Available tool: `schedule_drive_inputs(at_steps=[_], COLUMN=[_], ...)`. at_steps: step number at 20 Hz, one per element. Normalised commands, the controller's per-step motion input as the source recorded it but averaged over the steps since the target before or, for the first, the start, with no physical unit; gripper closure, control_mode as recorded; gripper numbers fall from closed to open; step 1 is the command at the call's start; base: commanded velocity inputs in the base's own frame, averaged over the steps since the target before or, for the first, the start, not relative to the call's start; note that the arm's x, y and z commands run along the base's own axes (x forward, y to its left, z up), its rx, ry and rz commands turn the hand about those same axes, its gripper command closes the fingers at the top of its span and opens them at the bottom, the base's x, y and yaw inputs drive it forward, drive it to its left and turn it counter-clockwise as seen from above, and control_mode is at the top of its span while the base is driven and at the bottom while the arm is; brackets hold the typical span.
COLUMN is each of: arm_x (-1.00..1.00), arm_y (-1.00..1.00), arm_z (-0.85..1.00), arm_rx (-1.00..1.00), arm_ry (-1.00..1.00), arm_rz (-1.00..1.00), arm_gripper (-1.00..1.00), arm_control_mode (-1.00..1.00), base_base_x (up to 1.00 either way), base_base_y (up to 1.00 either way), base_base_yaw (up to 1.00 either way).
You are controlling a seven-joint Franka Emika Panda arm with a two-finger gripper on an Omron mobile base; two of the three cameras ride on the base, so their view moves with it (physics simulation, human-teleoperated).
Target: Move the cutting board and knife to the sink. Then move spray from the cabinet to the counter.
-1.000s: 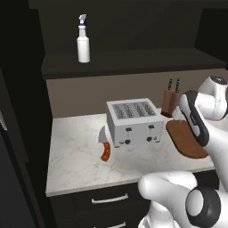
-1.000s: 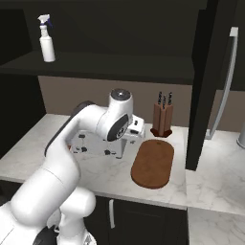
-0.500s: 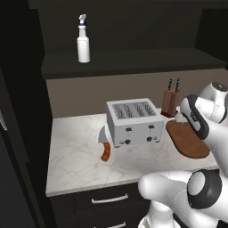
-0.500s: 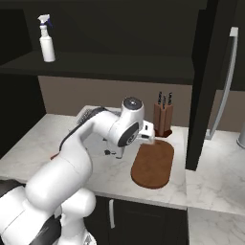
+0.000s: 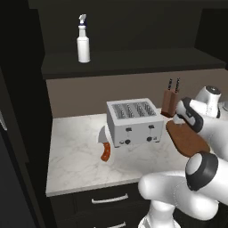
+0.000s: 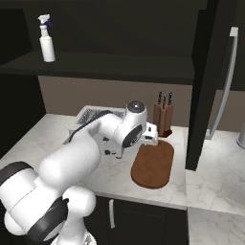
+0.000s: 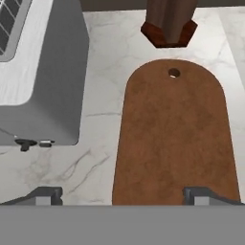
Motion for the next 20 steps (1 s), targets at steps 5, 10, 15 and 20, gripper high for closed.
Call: schedule_drive_inputs(at_steps=[5, 10, 15, 20], arm_x=[0.33, 0.32, 0.39, 0.39], arm_y=[-0.27, -0.26, -0.22, -0.12], arm_z=[-0.10, -0.10, -0.07, -0.07], arm_rx=[0.00, 0.00, 0.00, 0.00], arm_ry=[0.02, 0.00, 0.00, 0.00], arm_rz=[0.02, 0.02, 0.02, 0.06], arm_gripper=[-1.00, -1.00, -1.00, -1.00], arm_control_mode=[-1.00, -1.00, -1.00, -1.00], base_base_x=[0.00, 0.00, 0.00, 0.00], base_base_y=[0.00, 0.00, 0.00, 0.00], base_base_yaw=[0.00, 0.00, 0.00, 0.00])
